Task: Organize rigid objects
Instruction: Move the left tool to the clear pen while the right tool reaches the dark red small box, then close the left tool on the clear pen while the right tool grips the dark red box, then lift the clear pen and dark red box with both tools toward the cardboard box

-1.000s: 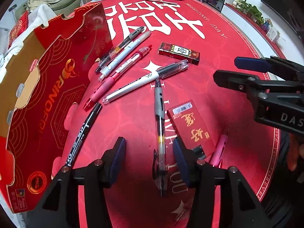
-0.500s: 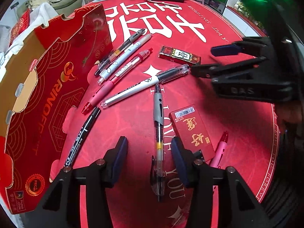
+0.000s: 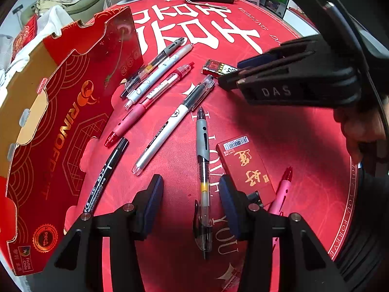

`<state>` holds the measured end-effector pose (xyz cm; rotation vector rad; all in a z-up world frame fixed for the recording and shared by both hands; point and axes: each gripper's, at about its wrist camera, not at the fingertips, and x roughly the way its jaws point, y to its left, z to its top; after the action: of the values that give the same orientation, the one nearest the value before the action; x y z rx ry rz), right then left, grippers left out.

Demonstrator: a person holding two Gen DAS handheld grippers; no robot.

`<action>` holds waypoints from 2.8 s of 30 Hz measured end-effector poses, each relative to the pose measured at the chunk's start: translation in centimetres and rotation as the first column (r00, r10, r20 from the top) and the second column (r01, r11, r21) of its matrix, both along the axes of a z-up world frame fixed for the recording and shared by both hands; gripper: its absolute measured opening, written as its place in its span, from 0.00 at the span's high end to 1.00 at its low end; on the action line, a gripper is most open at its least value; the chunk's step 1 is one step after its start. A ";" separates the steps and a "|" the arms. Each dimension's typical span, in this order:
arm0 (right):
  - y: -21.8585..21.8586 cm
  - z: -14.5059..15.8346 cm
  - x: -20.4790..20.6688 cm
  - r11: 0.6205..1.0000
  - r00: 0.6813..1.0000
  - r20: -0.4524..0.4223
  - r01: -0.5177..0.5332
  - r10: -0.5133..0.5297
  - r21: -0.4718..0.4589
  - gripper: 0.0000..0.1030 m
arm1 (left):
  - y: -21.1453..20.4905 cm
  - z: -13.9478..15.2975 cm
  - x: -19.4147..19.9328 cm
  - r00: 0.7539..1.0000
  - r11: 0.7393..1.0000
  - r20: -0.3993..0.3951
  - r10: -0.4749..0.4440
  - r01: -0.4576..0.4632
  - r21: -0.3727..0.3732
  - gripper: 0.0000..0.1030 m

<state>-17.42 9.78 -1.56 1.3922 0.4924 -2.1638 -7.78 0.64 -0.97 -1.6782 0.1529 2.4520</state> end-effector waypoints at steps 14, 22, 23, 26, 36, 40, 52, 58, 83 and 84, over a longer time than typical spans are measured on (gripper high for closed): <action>0.6 0.3 1.6 0.998 0.997 0.039 0.067 -0.067 0.004 0.76 | -0.5 0.2 -0.6 1.000 1.000 0.007 -0.008 0.007 0.030 0.90; 3.1 0.3 4.7 0.982 0.985 0.059 0.169 -0.164 -0.089 0.76 | -0.6 0.2 -0.1 1.000 1.000 -0.006 0.016 -0.016 0.027 0.90; 3.6 0.4 4.9 0.976 0.981 0.066 0.191 -0.185 -0.105 0.76 | -0.7 0.3 0.1 1.000 0.999 -0.005 0.019 -0.019 0.028 0.90; 4.3 0.5 5.9 0.965 0.973 0.071 0.226 -0.218 -0.130 0.76 | -0.8 0.3 0.6 1.000 0.999 -0.003 0.026 -0.026 0.031 0.90; 2.5 0.2 7.7 0.982 0.982 -0.007 0.188 -0.188 -0.014 0.76 | -0.5 0.3 1.5 1.000 1.000 -0.028 0.014 -0.014 -0.003 0.90; 2.6 0.2 7.5 0.979 0.979 0.005 0.202 -0.202 -0.002 0.76 | -0.8 0.3 1.5 0.999 1.000 -0.029 0.020 -0.019 0.017 0.90; 2.5 0.2 8.7 0.972 0.972 -0.003 0.235 -0.235 -0.006 0.76 | -1.5 0.3 2.4 0.997 0.999 -0.060 0.045 -0.045 0.003 0.90; 2.6 0.1 8.8 0.971 0.971 -0.006 0.238 -0.238 -0.012 0.76 | -1.4 0.3 2.7 0.996 0.999 -0.079 0.036 -0.037 -0.004 0.90; 2.7 0.2 8.9 0.968 0.968 -0.009 0.249 -0.249 -0.019 0.75 | -1.1 0.4 2.9 0.995 1.000 -0.097 0.026 -0.027 -0.016 0.89; 2.7 0.3 8.8 0.968 0.968 -0.005 0.250 -0.250 -0.018 0.75 | -1.2 0.4 2.9 0.995 0.999 -0.097 0.028 -0.029 -0.015 0.89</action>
<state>-8.62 12.45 -1.30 1.5066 0.3126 -2.3653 -4.83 -0.52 -0.60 -1.5786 0.1624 2.5612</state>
